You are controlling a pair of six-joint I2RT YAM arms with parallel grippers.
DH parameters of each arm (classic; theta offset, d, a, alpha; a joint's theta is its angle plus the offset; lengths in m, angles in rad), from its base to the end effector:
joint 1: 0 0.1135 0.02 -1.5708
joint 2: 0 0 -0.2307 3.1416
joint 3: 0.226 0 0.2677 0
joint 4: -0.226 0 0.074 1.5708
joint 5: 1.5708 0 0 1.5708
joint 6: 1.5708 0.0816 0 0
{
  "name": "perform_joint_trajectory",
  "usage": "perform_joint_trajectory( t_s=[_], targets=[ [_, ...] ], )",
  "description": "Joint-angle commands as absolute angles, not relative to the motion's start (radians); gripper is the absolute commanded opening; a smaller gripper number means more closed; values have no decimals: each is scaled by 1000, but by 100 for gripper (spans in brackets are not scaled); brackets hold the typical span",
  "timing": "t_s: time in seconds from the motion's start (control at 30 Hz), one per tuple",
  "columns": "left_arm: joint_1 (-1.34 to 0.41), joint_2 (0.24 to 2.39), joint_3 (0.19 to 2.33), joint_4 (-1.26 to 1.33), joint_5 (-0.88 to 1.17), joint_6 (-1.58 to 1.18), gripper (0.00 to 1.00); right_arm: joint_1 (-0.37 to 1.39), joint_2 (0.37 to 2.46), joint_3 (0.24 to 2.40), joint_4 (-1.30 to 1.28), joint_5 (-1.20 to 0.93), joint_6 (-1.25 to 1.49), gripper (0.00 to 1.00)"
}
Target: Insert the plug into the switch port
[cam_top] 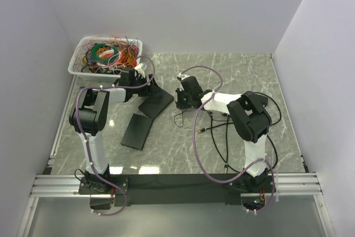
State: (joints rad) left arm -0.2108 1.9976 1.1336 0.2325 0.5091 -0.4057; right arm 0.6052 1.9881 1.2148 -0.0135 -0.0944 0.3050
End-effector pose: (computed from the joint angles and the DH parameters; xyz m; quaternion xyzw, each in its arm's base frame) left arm 0.4295 -0.1326 0.0783 0.0295 0.8700 -0.3468 0.3492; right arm 0.3671 0.2633 0.0752 -0.1559 0.9100 0.2069 0.3236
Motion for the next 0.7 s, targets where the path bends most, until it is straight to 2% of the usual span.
perform_joint_trajectory(
  t_s=[0.0,0.67],
  targets=[
    [-209,1994,1137,258,515,-414,78,598,2029,1253,-2,-83,296,0],
    [-232,2037,1170,201,431,-416,75,600,1962,1193,58,-113,293,0]
  ],
)
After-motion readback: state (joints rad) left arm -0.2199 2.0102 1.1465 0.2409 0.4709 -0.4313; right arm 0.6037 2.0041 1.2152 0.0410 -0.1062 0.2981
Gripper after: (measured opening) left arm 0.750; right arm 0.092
